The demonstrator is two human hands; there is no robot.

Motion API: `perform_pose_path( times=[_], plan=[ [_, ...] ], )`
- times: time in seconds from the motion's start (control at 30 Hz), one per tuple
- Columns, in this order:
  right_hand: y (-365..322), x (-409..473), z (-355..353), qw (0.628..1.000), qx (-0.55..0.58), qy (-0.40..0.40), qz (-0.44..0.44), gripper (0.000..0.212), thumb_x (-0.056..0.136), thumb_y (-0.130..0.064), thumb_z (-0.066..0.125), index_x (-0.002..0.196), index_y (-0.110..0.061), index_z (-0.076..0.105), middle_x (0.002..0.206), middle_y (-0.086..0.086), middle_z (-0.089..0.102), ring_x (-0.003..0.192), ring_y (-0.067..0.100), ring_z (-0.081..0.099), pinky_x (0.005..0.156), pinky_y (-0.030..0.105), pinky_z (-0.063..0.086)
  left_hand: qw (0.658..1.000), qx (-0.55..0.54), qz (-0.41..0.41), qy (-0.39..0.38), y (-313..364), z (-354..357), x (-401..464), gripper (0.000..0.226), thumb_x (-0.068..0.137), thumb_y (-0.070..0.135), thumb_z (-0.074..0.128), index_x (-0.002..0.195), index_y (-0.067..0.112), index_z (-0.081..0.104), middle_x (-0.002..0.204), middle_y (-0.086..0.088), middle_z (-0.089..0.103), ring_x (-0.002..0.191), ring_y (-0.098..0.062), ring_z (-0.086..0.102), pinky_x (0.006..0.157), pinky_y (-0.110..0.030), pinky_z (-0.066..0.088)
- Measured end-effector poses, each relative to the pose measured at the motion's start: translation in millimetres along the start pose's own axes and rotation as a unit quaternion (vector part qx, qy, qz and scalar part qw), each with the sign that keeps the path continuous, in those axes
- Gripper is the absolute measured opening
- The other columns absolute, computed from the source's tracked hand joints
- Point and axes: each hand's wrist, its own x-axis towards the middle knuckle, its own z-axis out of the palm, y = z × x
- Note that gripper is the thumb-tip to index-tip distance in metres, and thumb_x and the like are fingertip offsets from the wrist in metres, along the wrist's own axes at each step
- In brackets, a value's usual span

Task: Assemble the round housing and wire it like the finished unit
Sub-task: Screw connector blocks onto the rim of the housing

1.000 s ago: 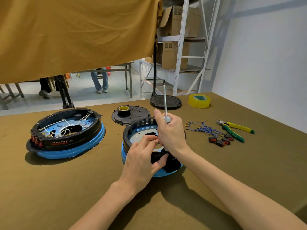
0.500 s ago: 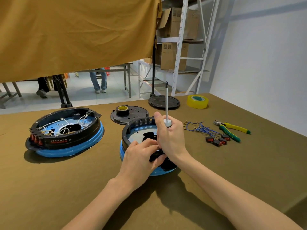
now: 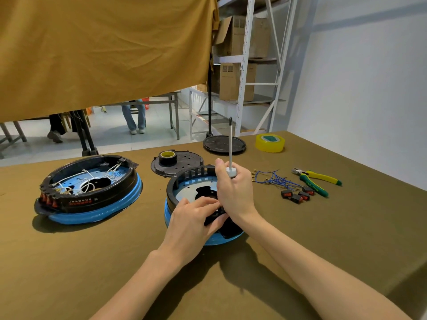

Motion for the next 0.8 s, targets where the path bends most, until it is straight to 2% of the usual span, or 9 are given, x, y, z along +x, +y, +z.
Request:
perform_pose_path(
  times=[0.07,0.17,0.27,0.37,0.53,0.57,0.67,0.8],
  plan=[
    [-1.3,-0.7,-1.3,1.0,0.005,0.002,0.008,0.049,0.104,-0.017,0.056,0.057,-0.017,0.042,0.049,-0.009,0.039,0.047,0.009,0.035,0.048,0.024,0.031,1.0,0.002,0.0,-0.007,0.8,-1.1,0.6,0.052,0.092,0.06,0.045,0.121,0.028,0.074,0.116,0.012,0.075,0.077,-0.004,0.052,0.07,-0.015,0.036],
    [0.2,4.7,-11.6,0.997,0.04,0.015,0.066,0.048,0.105,-0.023,0.055,0.062,-0.005,0.045,0.051,0.005,0.041,0.045,0.02,0.037,0.045,0.03,0.033,1.0,0.019,0.001,-0.01,1.5,-3.1,0.2,0.047,0.092,0.057,0.053,0.125,0.029,0.071,0.115,0.013,0.075,0.079,0.0,0.051,0.071,-0.01,0.029],
    [4.1,10.6,-25.6,0.989,0.08,0.036,0.116,0.049,0.106,-0.029,0.054,0.064,-0.005,0.046,0.047,0.007,0.042,0.035,0.02,0.037,0.037,0.027,0.035,0.999,0.039,0.013,-0.002,3.2,-2.6,-0.1,0.044,0.091,0.054,0.06,0.126,0.029,0.071,0.109,0.013,0.077,0.08,-0.001,0.061,0.073,-0.012,0.027],
    [6.1,14.1,-26.0,0.993,0.049,0.047,0.098,0.052,0.106,-0.031,0.054,0.067,0.002,0.045,0.05,0.012,0.042,0.038,0.024,0.038,0.04,0.031,0.035,0.999,0.044,0.017,0.005,2.4,-1.0,-0.2,0.044,0.092,0.053,0.061,0.127,0.029,0.071,0.109,0.013,0.076,0.084,-0.003,0.064,0.078,-0.019,0.035],
    [4.2,8.7,-17.0,0.996,0.036,0.048,0.069,0.056,0.106,-0.031,0.055,0.067,0.006,0.04,0.055,0.023,0.038,0.048,0.036,0.034,0.046,0.045,0.032,0.998,0.047,0.026,-0.013,1.5,-5.2,0.2,0.045,0.088,0.054,0.06,0.122,0.027,0.073,0.106,0.014,0.076,0.079,0.002,0.055,0.075,-0.015,0.033],
    [2.2,4.5,-10.5,0.996,0.037,0.046,0.062,0.054,0.106,-0.03,0.055,0.065,0.003,0.042,0.055,0.023,0.039,0.049,0.035,0.035,0.046,0.044,0.032,0.998,0.043,0.028,-0.025,2.3,-6.4,1.0,0.044,0.088,0.053,0.061,0.121,0.027,0.073,0.107,0.013,0.076,0.08,0.001,0.056,0.076,-0.015,0.033],
    [-3.7,-7.8,10.8,0.998,0.034,0.028,0.042,0.046,0.105,-0.027,0.056,0.062,-0.013,0.048,0.053,0.003,0.044,0.049,0.019,0.04,0.047,0.031,0.034,0.999,0.02,0.024,-0.044,-1.0,-6.0,1.3,0.038,0.089,0.046,0.067,0.12,0.026,0.073,0.112,0.012,0.074,0.081,0.001,0.047,0.077,-0.011,0.028],
    [-6.2,-12.7,14.5,0.998,0.038,0.034,0.041,0.045,0.105,-0.026,0.056,0.062,-0.014,0.049,0.053,-0.002,0.045,0.05,0.016,0.042,0.048,0.027,0.036,0.999,-0.008,0.005,-0.032,-4.4,-1.8,0.3,0.032,0.083,0.037,0.08,0.113,0.025,0.076,0.103,0.011,0.076,0.071,0.007,0.042,0.076,-0.01,0.029]
  ],
)
